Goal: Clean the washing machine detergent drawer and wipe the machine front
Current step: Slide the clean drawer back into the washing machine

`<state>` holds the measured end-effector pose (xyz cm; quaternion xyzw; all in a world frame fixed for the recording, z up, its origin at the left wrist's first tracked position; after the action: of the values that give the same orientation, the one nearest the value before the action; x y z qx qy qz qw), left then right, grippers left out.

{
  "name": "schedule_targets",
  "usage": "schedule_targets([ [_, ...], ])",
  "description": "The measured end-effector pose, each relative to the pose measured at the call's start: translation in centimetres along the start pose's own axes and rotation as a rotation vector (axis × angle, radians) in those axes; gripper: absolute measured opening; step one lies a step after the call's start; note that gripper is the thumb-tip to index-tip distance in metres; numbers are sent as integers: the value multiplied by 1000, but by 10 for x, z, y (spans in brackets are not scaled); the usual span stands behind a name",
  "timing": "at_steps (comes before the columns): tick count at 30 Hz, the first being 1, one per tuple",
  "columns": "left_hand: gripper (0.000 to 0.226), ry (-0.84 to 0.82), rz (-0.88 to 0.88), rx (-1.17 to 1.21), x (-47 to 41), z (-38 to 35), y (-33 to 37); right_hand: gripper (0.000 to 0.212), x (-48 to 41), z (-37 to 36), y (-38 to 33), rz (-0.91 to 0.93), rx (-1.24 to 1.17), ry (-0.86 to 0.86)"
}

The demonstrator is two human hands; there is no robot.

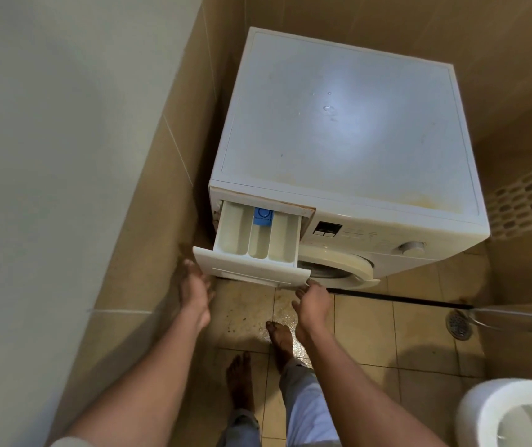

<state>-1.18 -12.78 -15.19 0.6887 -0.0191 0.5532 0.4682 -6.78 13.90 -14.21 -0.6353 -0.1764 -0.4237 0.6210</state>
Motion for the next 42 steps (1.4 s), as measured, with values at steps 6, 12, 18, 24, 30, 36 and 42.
schedule_targets([
  [6, 54, 28, -81, -73, 44, 1, -28, 16, 47, -18, 46, -68, 72, -47],
  [12, 57, -38, -231, -94, 71, -10, -8, 32, 81, -63, 28, 21, -19, -323],
  [18, 58, -135, -81, 89, 69, -30, -3, 30, 95, -88, 10, -102, -356, -454],
  [24, 72, -228, 76, 318, 71, -52, -5, 51, 96, -90, 7, -206, -556, -404],
  [30, 73, -161, 22, 352, 57, -59, 1, 59, 88, -95, -5, -189, -585, -339],
  [36, 71, -154, 21, 366, 41, -72, 10, 40, 69, -102, -19, -160, -495, -360],
  [42, 68, -138, -7, 322, 27, -92, 32, 36, 52, -118, -44, -143, -427, -399],
])
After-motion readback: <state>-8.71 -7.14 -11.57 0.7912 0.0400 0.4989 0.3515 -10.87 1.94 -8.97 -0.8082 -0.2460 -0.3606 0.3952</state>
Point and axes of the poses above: each hand's wrist, its own x-axis away from the middle knuckle, its own z-axis out of the back of the hand, y = z × x, the point moved 9 cm from there along -x, towards the middle knuckle
